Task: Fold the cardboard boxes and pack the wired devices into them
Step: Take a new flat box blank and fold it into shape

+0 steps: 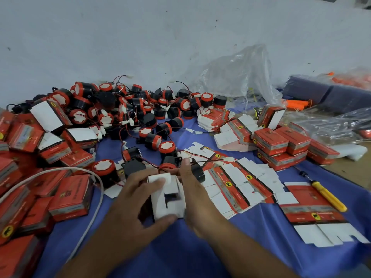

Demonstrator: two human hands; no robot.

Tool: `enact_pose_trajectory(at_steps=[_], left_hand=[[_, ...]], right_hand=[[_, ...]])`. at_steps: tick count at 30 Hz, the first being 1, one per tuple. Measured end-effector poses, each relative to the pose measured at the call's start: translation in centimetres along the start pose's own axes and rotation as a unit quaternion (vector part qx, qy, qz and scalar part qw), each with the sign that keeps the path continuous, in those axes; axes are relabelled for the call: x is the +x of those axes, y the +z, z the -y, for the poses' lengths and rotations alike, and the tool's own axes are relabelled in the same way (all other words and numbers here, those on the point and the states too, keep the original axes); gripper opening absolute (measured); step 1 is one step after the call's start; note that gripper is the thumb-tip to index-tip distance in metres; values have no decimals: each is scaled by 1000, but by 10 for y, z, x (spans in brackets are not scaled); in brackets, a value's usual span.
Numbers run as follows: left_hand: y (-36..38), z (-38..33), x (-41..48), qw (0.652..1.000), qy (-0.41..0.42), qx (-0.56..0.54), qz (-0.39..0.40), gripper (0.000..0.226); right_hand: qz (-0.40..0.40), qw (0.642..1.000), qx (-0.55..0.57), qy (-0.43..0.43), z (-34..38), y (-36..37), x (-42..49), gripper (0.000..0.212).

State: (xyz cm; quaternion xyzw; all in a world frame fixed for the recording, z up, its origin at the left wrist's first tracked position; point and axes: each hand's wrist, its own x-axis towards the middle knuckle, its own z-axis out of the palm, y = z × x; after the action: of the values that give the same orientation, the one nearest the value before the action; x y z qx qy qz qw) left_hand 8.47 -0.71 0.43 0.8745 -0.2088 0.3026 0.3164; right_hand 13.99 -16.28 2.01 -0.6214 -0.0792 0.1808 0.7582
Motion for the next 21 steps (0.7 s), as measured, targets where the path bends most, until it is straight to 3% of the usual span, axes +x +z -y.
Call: enact_pose_trajectory(at_steps=[4, 7, 10, 13, 15, 18, 21], left_hand=[[-3, 4, 1, 994, -88, 4, -58, 60], [-1, 4, 0, 996, -82, 7, -43, 60], [5, 4, -1, 997, -72, 18, -3, 60], [10, 5, -1, 997, -50, 51, 0, 60], [10, 5, -2, 998, -63, -5, 9, 63], [8, 7, -5, 991, -118, -67, 4, 80], [9, 7, -5, 991, -120, -53, 8, 88]], right_hand=[[74, 995, -61, -14, -2, -5, 1, 49], [122, 992, -11, -28, -1, -15, 0, 42], [142, 987, -32, -62, -3, -15, -1, 38], [127, 985, -65, -98, -7, -14, -4, 40], [125, 983, -69, -111, -7, -12, -5, 42], [124, 985, -63, -102, -8, -10, -5, 48], [116, 989, -39, -78, -12, -11, -2, 54]])
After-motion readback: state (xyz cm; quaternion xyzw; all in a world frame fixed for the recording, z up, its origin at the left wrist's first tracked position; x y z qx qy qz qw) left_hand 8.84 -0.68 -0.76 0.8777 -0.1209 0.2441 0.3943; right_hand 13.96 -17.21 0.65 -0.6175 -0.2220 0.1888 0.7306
